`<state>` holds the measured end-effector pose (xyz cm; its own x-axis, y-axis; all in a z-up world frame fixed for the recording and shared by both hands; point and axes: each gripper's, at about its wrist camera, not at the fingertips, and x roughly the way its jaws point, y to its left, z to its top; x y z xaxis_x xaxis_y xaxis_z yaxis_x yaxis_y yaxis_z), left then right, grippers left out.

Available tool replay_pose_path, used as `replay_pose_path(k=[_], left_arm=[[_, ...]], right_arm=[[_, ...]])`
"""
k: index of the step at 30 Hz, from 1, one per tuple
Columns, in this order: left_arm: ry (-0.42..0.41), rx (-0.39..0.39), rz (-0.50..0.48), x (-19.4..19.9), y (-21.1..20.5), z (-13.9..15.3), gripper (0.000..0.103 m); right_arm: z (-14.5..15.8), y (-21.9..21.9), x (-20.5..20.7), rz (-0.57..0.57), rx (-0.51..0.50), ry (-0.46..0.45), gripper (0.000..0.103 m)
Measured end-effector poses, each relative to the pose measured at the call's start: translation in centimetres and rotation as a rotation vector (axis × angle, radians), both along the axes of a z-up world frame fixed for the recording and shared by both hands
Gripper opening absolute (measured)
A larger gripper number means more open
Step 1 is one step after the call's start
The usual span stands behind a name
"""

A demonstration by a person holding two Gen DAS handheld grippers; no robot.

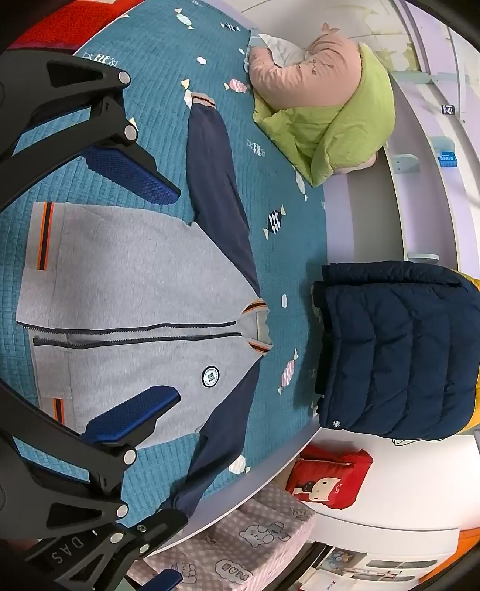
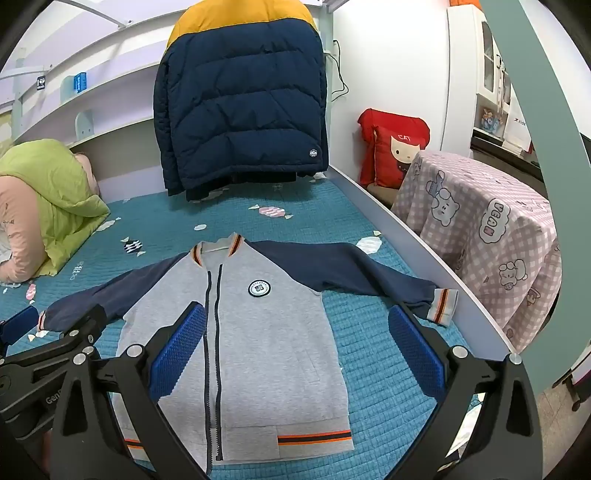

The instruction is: Fold large clothes

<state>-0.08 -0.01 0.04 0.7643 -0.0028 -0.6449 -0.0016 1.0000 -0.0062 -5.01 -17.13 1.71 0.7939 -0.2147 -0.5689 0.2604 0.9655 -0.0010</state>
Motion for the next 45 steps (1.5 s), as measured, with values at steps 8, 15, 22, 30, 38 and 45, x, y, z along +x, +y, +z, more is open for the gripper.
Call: replay_pose_path(k=[8,15,22,30,38,45], left_arm=[[0.005,0.005,0.002,0.0,0.3,-0.3,0.098],[0.008,0.005,0.002,-0.1,0.3,-0.5,0.098],[0.010,0.005,0.001,-0.2,0.4,-0.5,0.098],[0.013,0.004,0.002,0.0,0.4,-0.4,0.098],[0.015,0.004,0.002,-0.3,0.2,-0.9,0.098],[0.015,0.005,0.002,-0.3,0.2,-1.0,0.098]], right_arm=[[-0.2,-0.1,0.1,-0.001,0.001,0.007,0.096],[-0.4,-0.1,0.1,-0.001,0.002,0.010,0.096],[-0.3,-0.1,0.0,-0.002,0.001,0.011,0.096],[-0.3,0.0,0.0,-0.002,0.001,0.013,0.096],[-0.4,0.0,-0.1,-0.001,0.002,0.016,0.096],[-0.6,-0.1,-0.3,-0.001,0.001,0.016,0.096]])
